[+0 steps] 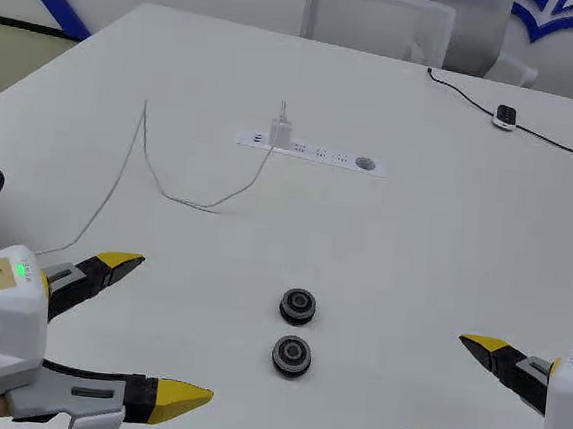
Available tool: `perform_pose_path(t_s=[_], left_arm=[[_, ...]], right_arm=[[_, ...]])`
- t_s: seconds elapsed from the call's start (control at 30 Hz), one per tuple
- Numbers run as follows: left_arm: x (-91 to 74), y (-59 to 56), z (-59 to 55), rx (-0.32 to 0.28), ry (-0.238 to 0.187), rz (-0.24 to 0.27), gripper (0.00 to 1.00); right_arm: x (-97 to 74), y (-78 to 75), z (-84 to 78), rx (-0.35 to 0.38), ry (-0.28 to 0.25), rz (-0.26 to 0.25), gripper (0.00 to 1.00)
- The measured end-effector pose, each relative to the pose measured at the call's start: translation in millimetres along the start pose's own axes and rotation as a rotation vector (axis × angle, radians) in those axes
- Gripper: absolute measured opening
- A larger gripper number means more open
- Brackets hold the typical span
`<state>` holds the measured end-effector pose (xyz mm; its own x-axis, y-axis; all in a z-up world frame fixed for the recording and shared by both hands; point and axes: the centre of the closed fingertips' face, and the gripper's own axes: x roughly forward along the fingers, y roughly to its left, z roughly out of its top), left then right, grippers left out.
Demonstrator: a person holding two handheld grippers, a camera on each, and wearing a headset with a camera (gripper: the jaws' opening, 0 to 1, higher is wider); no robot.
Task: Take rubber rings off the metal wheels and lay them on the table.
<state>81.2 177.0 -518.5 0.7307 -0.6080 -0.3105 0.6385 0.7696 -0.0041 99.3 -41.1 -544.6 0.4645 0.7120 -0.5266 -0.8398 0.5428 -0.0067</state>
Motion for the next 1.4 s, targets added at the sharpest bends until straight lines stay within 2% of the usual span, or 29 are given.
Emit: perform_pose_path(t_s=[0.33, 0.73, 1.1, 1.4], left_arm=[[8.2, -0.4, -2.1, -0.001, 0.015, -0.009, 1.00], [25.5, -4.2, -3.1, 0.017, 0.043, -0.039, 0.95], [44.9, -12.9, -2.5, 0.034, 0.068, -0.080, 0.89], [65.3, -16.5, -6.9, 0.068, 0.091, -0.115, 0.81]], right_arm=[[5.5, 1.2, -3.2, 0.011, 0.005, 0.012, 0.96], [11.8, 2.6, -11.1, 0.048, 0.015, 0.026, 0.93], [9.1, 0.0, -12.2, 0.110, -0.018, 0.023, 0.90], [9.3, 9.9, -7.9, 0.150, -0.042, 0.056, 0.85]])
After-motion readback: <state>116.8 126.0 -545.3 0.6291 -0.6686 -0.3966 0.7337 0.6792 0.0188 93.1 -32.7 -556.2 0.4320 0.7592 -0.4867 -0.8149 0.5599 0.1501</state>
